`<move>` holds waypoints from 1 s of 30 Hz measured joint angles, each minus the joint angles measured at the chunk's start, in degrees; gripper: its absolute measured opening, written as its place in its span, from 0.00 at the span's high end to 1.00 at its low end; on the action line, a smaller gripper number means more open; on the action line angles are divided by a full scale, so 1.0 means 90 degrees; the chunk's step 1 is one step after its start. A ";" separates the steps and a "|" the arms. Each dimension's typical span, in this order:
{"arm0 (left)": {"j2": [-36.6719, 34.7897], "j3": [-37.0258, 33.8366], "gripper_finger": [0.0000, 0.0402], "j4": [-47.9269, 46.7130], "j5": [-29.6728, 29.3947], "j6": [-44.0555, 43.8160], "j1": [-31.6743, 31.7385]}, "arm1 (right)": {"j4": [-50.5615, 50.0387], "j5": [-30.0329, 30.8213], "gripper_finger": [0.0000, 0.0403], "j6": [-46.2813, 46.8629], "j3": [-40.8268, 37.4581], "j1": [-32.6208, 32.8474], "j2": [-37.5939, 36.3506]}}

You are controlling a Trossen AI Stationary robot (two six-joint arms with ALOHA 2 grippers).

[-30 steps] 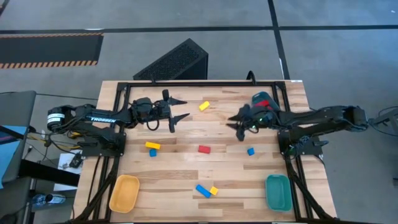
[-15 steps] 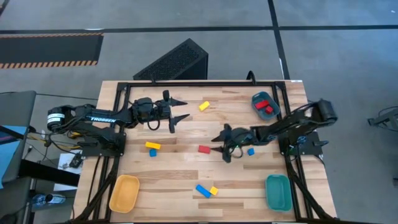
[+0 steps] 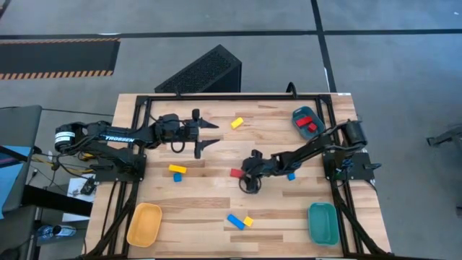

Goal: Sort & place blocks by color
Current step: Put the red block into the blue bin

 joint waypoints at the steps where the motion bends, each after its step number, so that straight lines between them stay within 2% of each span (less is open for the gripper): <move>1: 0.0000 0.0000 0.41 -0.0054 -0.0004 -0.0046 0.0000 | -0.0155 0.0012 0.35 -0.0006 0.0073 0.0000 0.0045; 5: 0.0000 0.0000 0.41 -0.0180 -0.0227 -0.0198 -0.0002 | -0.0595 0.0046 0.35 -0.0035 0.0288 0.0007 0.0135; 12: -0.0002 0.0000 0.41 -0.0333 -0.0466 -0.0362 -0.0002 | -0.0680 0.0006 0.36 -0.0379 0.0275 -0.0075 0.0058; 15: -0.0002 0.0000 0.41 -0.0422 -0.0514 -0.0366 -0.0002 | -0.0689 -0.0002 0.43 -0.0441 0.0272 -0.0130 0.0044; 21: -0.0002 0.0000 0.41 -0.0496 -0.1194 -0.0490 -0.0002 | -0.0705 -0.0162 0.74 -0.0592 0.0272 -0.0274 0.0009; 25: -0.0002 0.0000 0.41 -0.0526 -0.1670 -0.0695 0.0001 | -0.1028 -0.0177 0.74 -0.0572 0.0264 -0.0372 -0.0180; 30: -0.0005 -0.0002 0.41 -0.0644 -0.1679 -0.0709 -0.0002 | -0.1999 0.0225 0.74 -0.0461 0.0259 -0.0438 -0.0965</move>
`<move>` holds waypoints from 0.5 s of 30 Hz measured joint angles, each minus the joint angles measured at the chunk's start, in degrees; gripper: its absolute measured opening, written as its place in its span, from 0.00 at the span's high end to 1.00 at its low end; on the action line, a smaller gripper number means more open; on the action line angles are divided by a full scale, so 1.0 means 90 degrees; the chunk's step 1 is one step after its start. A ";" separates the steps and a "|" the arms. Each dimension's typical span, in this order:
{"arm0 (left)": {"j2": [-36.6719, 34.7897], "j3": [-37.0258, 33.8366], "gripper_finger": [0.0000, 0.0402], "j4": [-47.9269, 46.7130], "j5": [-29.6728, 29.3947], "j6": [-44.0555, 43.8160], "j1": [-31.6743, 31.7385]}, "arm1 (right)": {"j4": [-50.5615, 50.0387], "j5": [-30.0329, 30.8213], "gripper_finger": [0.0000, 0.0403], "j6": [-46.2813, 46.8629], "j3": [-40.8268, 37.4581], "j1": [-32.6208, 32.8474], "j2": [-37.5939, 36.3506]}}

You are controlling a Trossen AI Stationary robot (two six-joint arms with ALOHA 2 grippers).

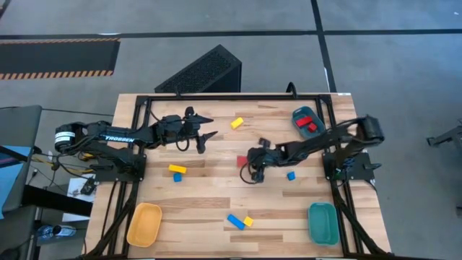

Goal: Sort & place blocks by color
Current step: Put the red block into the blue bin

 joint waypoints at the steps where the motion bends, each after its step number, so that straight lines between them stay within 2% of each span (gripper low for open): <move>1: 0.0000 0.0000 0.41 -0.0028 -0.0002 0.0001 0.0000 | -0.0312 0.0261 0.74 0.0061 0.0010 0.0010 -0.0204; 5: 0.0000 0.0000 0.41 -0.0113 -0.0002 -0.0002 0.0000 | -0.2025 0.1591 0.74 0.0503 -0.0011 0.0017 -0.0973; 9: 0.0000 0.0000 0.41 -0.0159 -0.0002 -0.0008 0.0000 | -0.3558 0.3056 0.74 0.1453 -0.0094 -0.0038 -0.1775; 15: 0.0000 0.0000 0.41 -0.0250 0.0001 -0.0051 0.0000 | -0.5243 0.3914 0.72 0.3286 -0.0671 -0.0574 -0.2810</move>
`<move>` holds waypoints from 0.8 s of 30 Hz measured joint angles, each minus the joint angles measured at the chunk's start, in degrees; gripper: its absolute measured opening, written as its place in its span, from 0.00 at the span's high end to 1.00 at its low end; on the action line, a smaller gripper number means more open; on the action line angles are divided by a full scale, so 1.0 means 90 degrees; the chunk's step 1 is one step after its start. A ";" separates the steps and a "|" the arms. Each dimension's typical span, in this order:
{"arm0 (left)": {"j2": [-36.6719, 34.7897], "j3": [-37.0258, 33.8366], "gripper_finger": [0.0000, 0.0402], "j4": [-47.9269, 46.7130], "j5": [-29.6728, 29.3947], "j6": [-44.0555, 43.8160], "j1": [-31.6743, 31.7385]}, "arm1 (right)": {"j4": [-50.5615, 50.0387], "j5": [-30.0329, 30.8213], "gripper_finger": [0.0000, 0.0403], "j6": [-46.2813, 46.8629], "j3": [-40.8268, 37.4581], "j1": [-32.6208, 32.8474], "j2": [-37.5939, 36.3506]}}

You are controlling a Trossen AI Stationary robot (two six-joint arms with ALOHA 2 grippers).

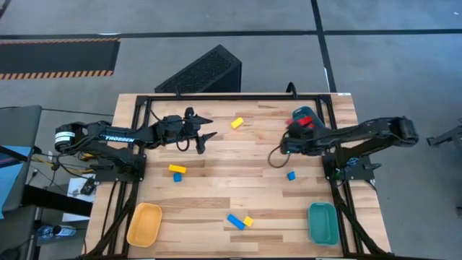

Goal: Sort & place blocks by color
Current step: Put the red block into the blue bin, then put the top yellow block into the yellow bin

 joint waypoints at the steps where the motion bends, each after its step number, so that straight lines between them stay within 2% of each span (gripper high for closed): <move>1: 0.0000 0.0000 0.41 0.0001 -0.0001 0.0001 0.0000 | -0.0206 0.0133 0.71 0.0342 -0.0128 -0.0098 -0.0129; 4: 0.0000 0.0000 0.41 0.0024 0.0000 0.0001 0.0000 | -0.0467 0.0188 0.68 0.0951 -0.0494 -0.0406 -0.0395; 11: 0.0000 0.0000 0.41 0.0062 0.0000 0.0127 0.0000 | -0.0342 0.0276 0.64 0.1260 -0.1266 -0.1146 -0.0511; 20: 0.0000 0.0000 0.41 0.0076 0.0051 0.0351 0.0002 | -0.0106 0.0535 0.40 0.1394 -0.1553 -0.1385 -0.0522; 24: 0.0000 0.0000 0.41 0.0038 0.0727 0.0717 0.0002 | 0.0397 0.0600 0.35 0.1051 -0.1543 -0.1252 -0.0536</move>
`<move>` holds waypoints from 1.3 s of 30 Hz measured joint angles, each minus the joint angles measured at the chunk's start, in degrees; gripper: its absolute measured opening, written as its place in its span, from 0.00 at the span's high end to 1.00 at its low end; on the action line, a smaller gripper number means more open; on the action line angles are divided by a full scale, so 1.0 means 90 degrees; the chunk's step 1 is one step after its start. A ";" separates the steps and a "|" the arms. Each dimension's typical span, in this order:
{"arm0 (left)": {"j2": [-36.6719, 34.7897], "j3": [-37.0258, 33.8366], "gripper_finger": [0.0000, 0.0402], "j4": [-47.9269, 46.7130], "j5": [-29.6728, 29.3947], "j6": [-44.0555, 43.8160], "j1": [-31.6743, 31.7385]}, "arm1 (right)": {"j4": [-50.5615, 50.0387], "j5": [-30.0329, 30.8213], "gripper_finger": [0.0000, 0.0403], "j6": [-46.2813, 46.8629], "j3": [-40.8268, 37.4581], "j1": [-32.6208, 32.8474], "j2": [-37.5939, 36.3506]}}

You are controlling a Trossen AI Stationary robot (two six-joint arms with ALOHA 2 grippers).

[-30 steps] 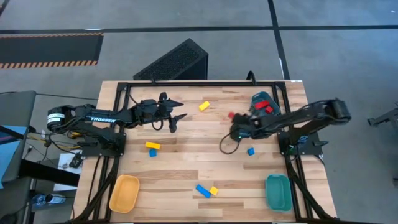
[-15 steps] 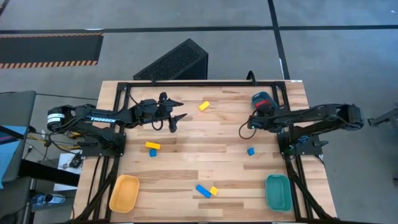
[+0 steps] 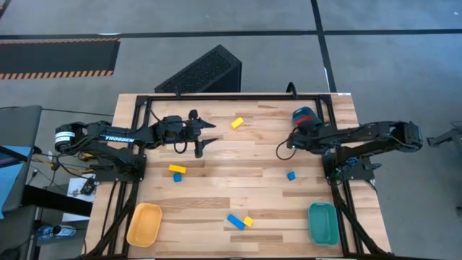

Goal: Sort & place blocks by color
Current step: Put the top yellow block into the yellow bin

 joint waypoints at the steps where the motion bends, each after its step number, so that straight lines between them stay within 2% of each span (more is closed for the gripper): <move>1: 0.0000 0.0000 0.41 0.0004 0.0116 0.0021 -0.0002 | 0.0268 -0.0003 0.34 -0.0129 0.0000 0.0064 0.0000; 10: 0.0000 0.0000 0.41 0.0027 0.0052 0.0020 0.0000 | 0.3521 -0.0155 0.34 -0.1785 0.0015 0.0782 0.0190; 14: 0.0000 0.0000 0.41 0.0027 0.0010 0.0005 -0.0002 | 0.5139 -0.0684 0.34 -0.2582 0.0014 0.0878 0.0529; 17: 0.0000 0.0000 0.41 0.0024 -0.0319 -0.0083 -0.0002 | 0.6331 -0.1047 0.34 -0.3157 0.0020 0.0805 0.0955; 19: 0.0000 0.0000 0.41 -0.0014 -0.0608 -0.0083 -0.0002 | 0.6650 -0.1548 0.34 -0.3449 0.0219 0.0591 0.1237; 21: 0.0000 0.0000 0.41 -0.0041 -0.0738 -0.0082 0.0002 | 0.6585 -0.2321 0.34 -0.3503 0.0589 0.0270 0.1490; 23: 0.0000 0.0000 0.41 -0.0032 -0.0742 -0.0075 0.0000 | 0.6522 -0.2816 0.34 -0.3660 0.1021 0.0013 0.1816; 31: 0.0000 0.0000 0.41 -0.0037 -0.0754 0.0093 0.0000 | 0.4885 -0.4041 0.34 -0.4492 0.3151 -0.0873 0.3355; 33: 0.0000 0.0000 0.41 -0.0093 -0.0780 0.0098 -0.0002 | 0.4311 -0.4596 0.34 -0.5319 0.3674 -0.0980 0.3739; 35: 0.0000 0.0000 0.41 -0.0219 -0.0799 0.0098 -0.0002 | 0.3724 -0.5253 0.34 -0.6562 0.4256 -0.1037 0.4065; 39: 0.0000 0.0000 0.41 -0.0467 -0.1026 0.0100 -0.0002 | 0.2839 -0.5283 0.34 -0.8178 0.5245 -0.1067 0.4691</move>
